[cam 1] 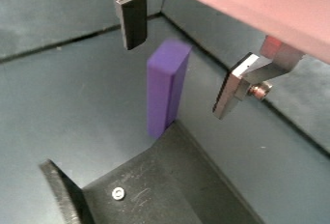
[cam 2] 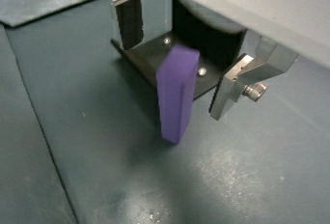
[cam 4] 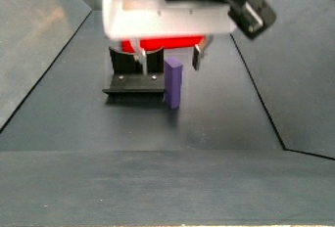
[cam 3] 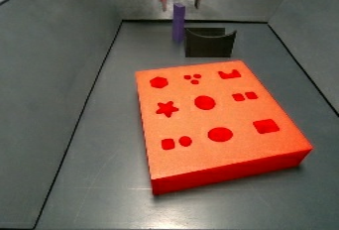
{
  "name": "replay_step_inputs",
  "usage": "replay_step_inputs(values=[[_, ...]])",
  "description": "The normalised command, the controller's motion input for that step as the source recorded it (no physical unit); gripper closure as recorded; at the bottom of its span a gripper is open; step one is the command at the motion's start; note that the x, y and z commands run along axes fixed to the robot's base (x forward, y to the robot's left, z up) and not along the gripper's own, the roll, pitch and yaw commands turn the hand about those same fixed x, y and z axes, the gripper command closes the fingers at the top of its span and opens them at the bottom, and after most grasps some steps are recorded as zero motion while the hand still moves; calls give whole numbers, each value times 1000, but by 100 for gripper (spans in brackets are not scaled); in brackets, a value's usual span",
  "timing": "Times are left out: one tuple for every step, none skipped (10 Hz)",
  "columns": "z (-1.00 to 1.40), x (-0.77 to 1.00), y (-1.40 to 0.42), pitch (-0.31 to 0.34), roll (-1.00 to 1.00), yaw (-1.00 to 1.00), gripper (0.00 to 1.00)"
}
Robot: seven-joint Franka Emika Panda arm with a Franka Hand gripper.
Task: Pick up the rectangle object. Move up. Move to above the board. Insert the rectangle object.
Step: Pick up the rectangle object.
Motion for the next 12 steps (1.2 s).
replay_step_inputs(values=[[-303,-200,40,-80,-181,0,0],[0,0,0,3,37,0,0],[0,0,0,0,0,0,0],[0,0,0,0,0,0,100],[0,0,0,0,0,0,100],[0,0,0,0,0,0,100],[0,0,0,0,0,0,100],[0,0,0,0,0,0,100],[0,0,0,0,0,0,100],[0,0,0,0,0,0,100],[0,0,0,0,0,0,100],[0,0,0,0,0,0,100]])
